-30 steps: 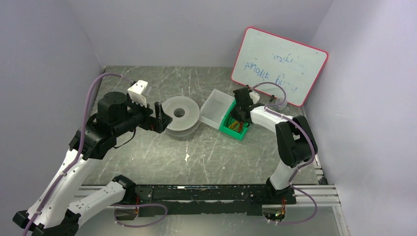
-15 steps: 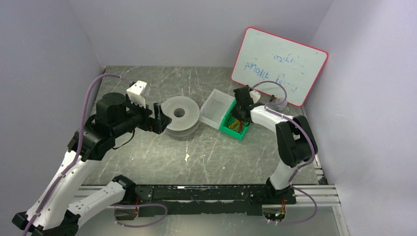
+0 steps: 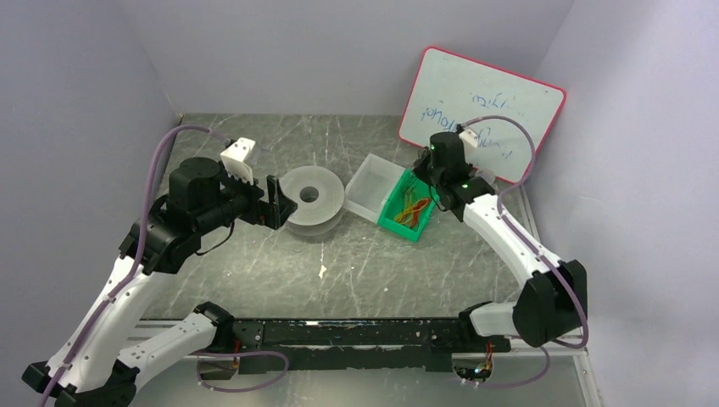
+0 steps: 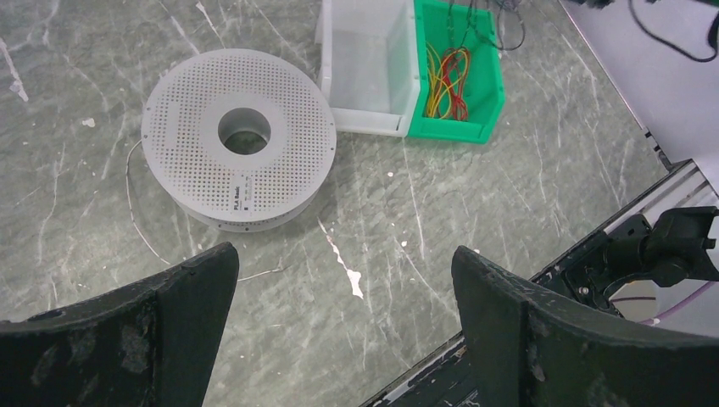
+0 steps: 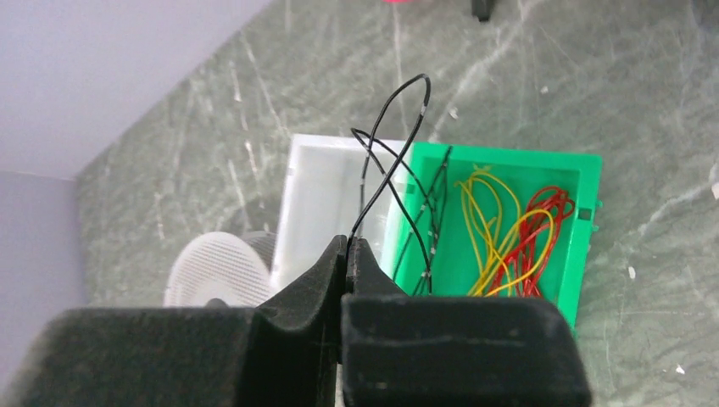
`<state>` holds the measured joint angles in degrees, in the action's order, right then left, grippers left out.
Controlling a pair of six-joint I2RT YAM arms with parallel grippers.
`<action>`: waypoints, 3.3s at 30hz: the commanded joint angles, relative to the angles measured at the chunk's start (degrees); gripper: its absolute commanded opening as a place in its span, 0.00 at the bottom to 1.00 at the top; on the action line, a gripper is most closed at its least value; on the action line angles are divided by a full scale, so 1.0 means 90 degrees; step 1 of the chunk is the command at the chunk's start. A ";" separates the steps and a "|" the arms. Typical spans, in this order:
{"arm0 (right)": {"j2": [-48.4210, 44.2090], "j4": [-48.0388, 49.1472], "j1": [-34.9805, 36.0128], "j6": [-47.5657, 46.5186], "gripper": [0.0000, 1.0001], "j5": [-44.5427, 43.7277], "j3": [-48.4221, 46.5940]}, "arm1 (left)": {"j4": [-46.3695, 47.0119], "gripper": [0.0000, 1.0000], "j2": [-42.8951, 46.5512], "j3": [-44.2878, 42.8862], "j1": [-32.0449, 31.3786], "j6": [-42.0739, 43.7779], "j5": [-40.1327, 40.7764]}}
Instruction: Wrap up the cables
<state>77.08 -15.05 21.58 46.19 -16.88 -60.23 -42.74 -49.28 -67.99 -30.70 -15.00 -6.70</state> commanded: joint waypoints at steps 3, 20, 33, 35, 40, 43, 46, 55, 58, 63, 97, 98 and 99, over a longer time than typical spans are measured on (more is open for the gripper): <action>-0.0638 -0.0070 -0.0035 -0.0374 0.00 -0.0042 -0.0337 | 0.0045 0.99 0.0004 -0.0350 -0.0005 -0.0003 0.0020; -0.1492 0.0604 -0.0035 -0.1735 0.00 0.2560 -0.0497 | 0.0775 0.99 0.0031 0.0130 -0.0007 -0.0583 -0.0834; -0.2137 0.0902 -0.0035 -0.2742 0.00 0.4830 -0.0381 | 0.1913 1.00 -0.0424 0.0248 -0.0005 -0.1103 -0.2241; -0.2178 0.0959 -0.0034 -0.2818 0.00 0.5152 -0.0416 | 0.2107 1.00 -0.0501 0.0248 -0.0007 -0.1155 -0.2492; -0.2249 0.1192 -0.0025 -0.2874 0.00 0.6091 -0.0478 | 0.2785 1.00 -0.0657 0.0264 -0.0007 -0.1462 -0.3286; -0.2259 0.1302 -0.0019 -0.2823 0.00 0.6682 -0.0508 | 0.3346 1.00 -0.0746 0.0365 -0.0002 -0.1735 -0.3808; -0.2232 0.1408 0.0009 -0.2679 0.00 0.7018 -0.0530 | 0.4024 0.99 -0.0858 0.0591 -0.0007 -0.2086 -0.4046; -0.2321 0.1582 0.0188 -0.2437 0.00 0.7316 -0.0376 | 0.5986 0.95 -0.1502 0.0767 -0.0356 -0.3203 -0.4595; -0.2328 0.1521 0.0241 -0.2418 0.00 0.7247 -0.0337 | 0.6375 0.94 -0.1640 0.0842 -0.0590 -0.3435 -0.4569; -0.2363 0.1714 0.0342 -0.2178 0.00 0.7124 -0.0257 | 0.6293 0.92 -0.1883 0.0872 -0.0977 -0.3222 -0.4121; -0.2470 0.1434 0.0678 -0.0860 0.00 0.5623 -0.0124 | 0.8334 0.55 -0.2518 0.1374 -0.1639 -0.3488 -0.2956; -0.2474 0.1447 0.0678 -0.0856 0.00 0.5647 -0.0123 | 0.8342 0.55 -0.2530 0.1359 -0.1639 -0.3484 -0.2963; -0.2477 0.1456 0.0678 -0.0858 0.00 0.5682 -0.0115 | 0.8322 0.54 -0.2551 0.1333 -0.1638 -0.3475 -0.2971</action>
<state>55.64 -3.75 27.27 37.52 33.98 -61.98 28.99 -71.72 -54.76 -44.86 -46.78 -34.00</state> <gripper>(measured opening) 0.011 0.551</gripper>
